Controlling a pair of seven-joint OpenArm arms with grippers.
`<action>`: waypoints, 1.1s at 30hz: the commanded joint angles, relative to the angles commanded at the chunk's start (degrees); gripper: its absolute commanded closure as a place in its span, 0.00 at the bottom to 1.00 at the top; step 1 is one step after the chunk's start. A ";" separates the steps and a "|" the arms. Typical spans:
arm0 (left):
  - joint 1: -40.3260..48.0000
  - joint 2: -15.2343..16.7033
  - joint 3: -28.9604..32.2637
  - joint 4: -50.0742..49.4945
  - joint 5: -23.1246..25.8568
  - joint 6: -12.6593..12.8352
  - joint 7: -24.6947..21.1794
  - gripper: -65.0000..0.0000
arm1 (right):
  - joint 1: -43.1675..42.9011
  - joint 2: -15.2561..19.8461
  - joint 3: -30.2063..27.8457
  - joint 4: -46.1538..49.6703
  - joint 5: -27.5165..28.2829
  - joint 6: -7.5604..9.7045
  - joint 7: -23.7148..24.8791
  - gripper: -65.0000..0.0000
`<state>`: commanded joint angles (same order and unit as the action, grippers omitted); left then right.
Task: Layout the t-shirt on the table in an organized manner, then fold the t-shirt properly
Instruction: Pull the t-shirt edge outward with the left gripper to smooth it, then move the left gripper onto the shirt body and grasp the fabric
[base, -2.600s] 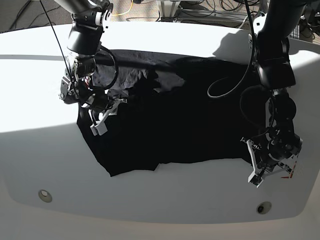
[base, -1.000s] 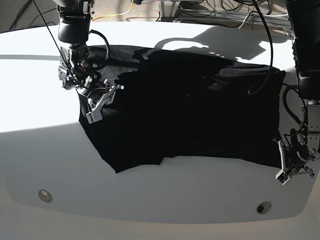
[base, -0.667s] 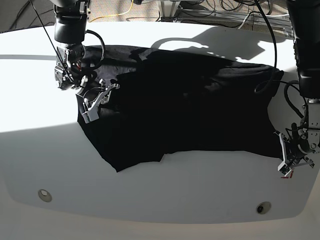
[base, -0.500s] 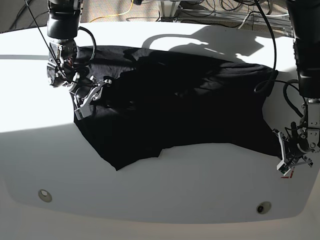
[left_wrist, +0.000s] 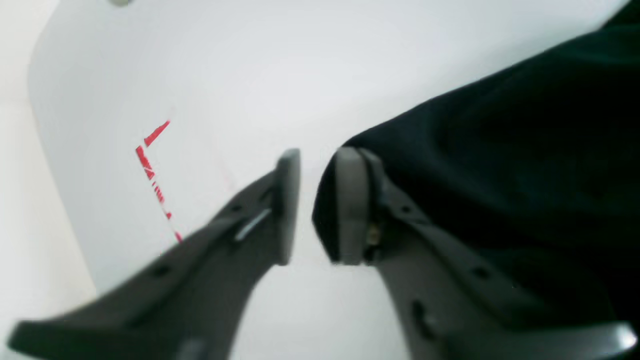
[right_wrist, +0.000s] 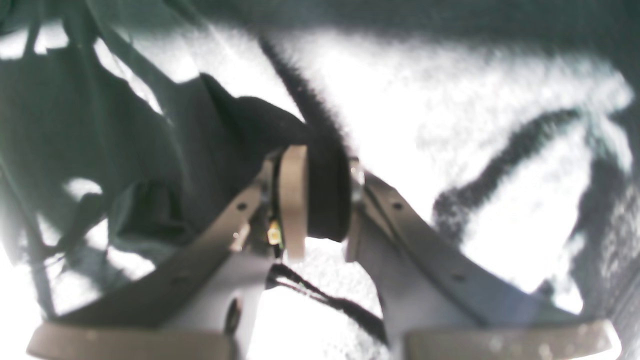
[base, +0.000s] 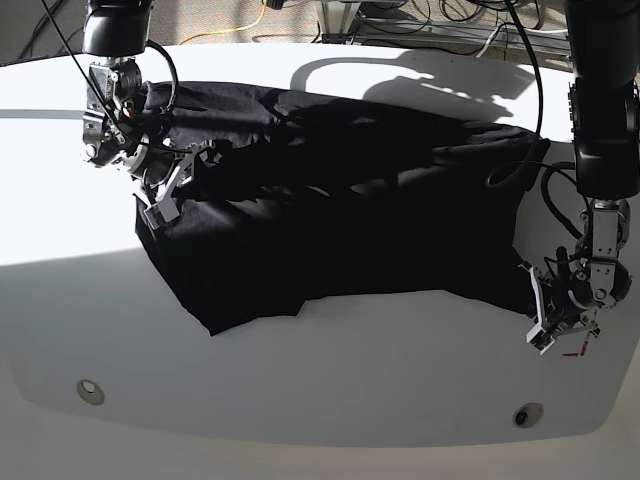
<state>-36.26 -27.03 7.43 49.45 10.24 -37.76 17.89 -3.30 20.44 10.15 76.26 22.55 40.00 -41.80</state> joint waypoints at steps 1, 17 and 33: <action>0.26 0.00 -0.09 0.00 0.00 0.00 0.00 0.41 | 0.00 0.00 0.00 0.09 0.00 0.00 0.00 0.82; 4.22 -3.87 -4.22 11.78 -5.98 -2.24 2.20 0.21 | -1.93 0.00 0.09 13.10 0.00 0.00 -3.60 0.82; 20.92 3.08 -16.35 46.15 -26.02 -2.24 36.04 0.21 | -3.08 -0.70 0.00 23.47 0.00 0.00 -8.79 0.82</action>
<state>-15.34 -23.96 -8.92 95.60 -15.78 -40.00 53.93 -6.37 19.74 10.15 99.74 22.55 40.00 -50.59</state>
